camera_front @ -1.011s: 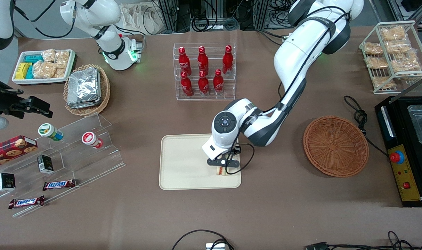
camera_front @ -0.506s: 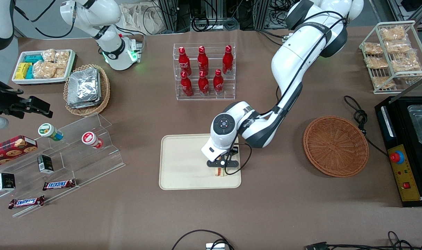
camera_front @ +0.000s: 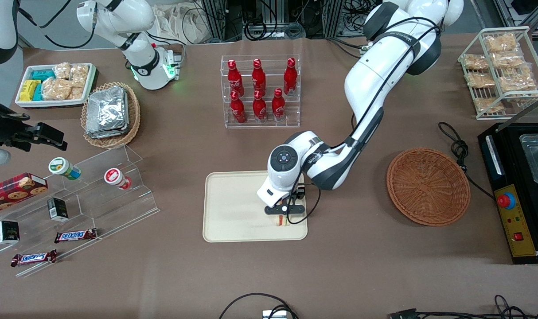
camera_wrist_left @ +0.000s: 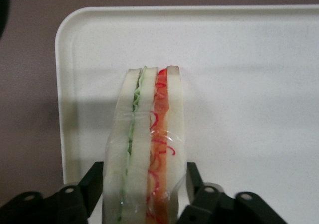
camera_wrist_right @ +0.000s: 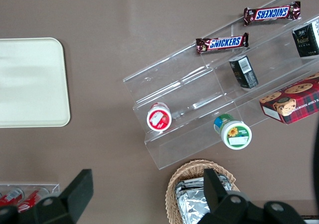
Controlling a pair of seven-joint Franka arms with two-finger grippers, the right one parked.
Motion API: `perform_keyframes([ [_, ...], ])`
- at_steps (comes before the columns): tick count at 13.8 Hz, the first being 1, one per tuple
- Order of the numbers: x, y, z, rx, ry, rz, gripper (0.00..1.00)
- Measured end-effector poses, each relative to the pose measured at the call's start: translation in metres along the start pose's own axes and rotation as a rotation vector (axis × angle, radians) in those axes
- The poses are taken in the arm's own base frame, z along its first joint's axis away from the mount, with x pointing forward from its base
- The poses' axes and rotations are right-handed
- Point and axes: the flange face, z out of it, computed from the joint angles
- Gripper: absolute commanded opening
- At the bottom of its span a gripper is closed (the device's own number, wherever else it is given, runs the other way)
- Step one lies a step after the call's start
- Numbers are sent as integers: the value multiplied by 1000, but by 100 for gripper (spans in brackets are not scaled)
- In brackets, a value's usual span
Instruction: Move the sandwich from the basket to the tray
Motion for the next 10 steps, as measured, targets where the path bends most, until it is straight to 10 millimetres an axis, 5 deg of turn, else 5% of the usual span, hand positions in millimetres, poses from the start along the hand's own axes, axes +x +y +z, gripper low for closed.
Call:
perform_keyframes([
  [5, 10, 2, -17, -22, 42, -110, 100],
  [10, 49, -30, -102, -6, 109, -216, 100],
])
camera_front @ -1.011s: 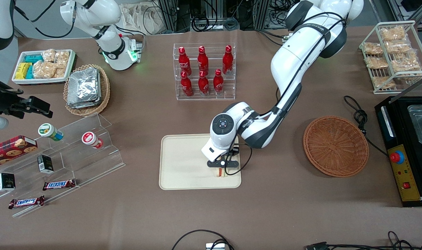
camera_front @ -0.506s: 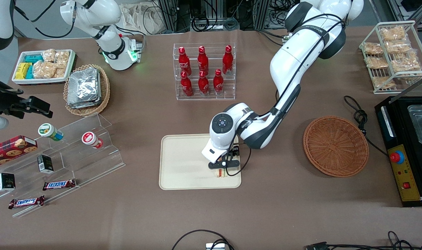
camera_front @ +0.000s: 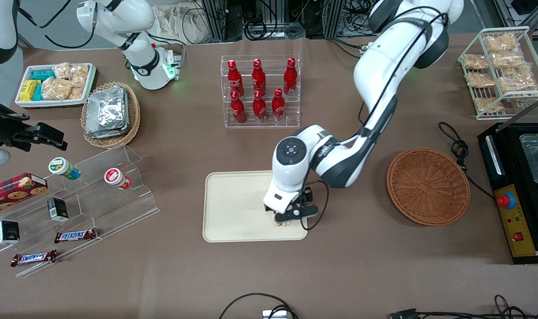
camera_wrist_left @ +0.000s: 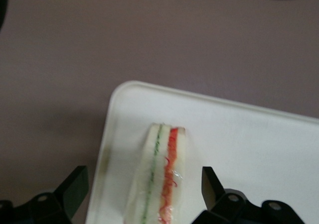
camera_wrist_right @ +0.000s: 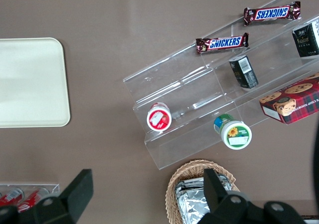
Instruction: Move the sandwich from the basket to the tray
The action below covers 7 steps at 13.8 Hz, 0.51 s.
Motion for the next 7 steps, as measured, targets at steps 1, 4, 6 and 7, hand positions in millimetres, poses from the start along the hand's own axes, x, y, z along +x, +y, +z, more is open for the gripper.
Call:
perform_keyframes([
  [1, 15, -12, -18, 10, 12, -23, 100],
  [4, 58, -55, -68, 48, 41, -91, 100],
  [6, 78, -84, -101, 83, 51, -97, 100],
  [7, 89, -100, -117, 98, 55, -99, 100],
])
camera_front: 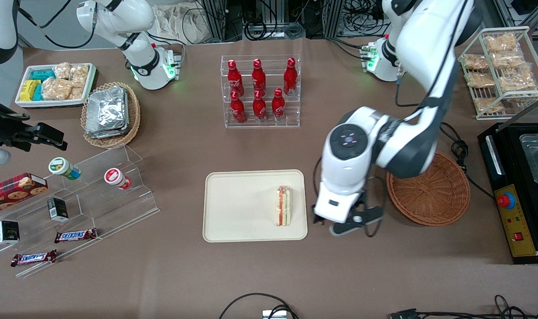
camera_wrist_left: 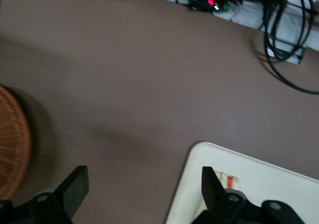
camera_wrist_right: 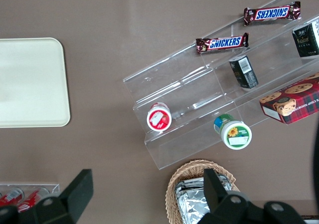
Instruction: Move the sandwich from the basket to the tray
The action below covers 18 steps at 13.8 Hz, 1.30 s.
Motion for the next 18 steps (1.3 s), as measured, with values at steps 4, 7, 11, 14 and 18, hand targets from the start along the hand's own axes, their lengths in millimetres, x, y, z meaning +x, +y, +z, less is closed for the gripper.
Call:
perform_keyframes([
  [4, 41, -57, -38, 30, 7, -11, 100],
  [7, 56, -83, -52, 25, -24, -3, 100],
  [11, 73, -125, -77, 12, -78, 21, 100],
  [14, 77, -142, -87, 7, -98, 42, 100],
  [18, 83, -176, -97, -14, -135, 134, 100],
])
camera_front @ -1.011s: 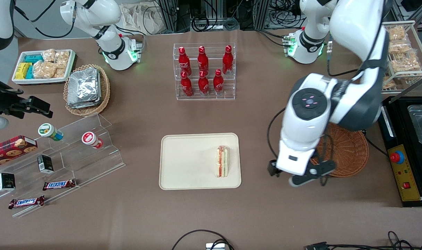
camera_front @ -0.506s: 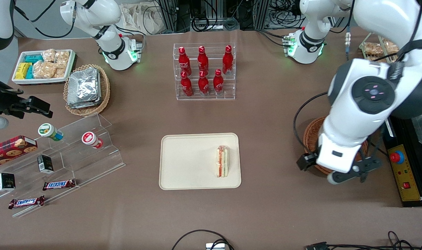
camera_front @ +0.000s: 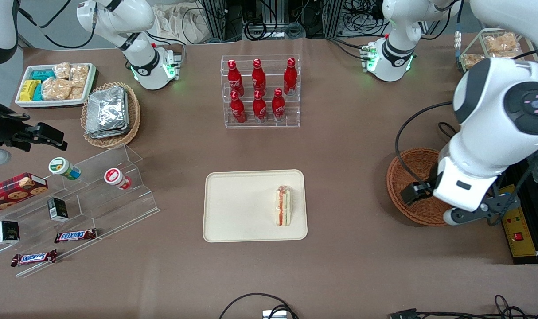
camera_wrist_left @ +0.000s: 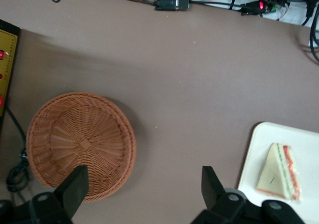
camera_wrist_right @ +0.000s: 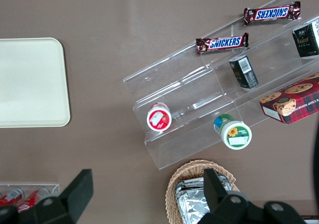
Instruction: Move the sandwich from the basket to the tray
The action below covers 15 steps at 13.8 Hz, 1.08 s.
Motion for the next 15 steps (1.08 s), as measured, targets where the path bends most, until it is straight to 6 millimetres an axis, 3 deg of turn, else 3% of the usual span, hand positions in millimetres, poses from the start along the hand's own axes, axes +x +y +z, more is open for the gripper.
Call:
perform_keyframes([
  [4, -11, -65, -18, -18, -44, 71, 100],
  [7, -32, -111, -35, 6, -81, 108, 100],
  [12, -63, -155, -56, -32, -95, 162, 100],
  [15, -74, -163, -64, -50, -89, 166, 100],
])
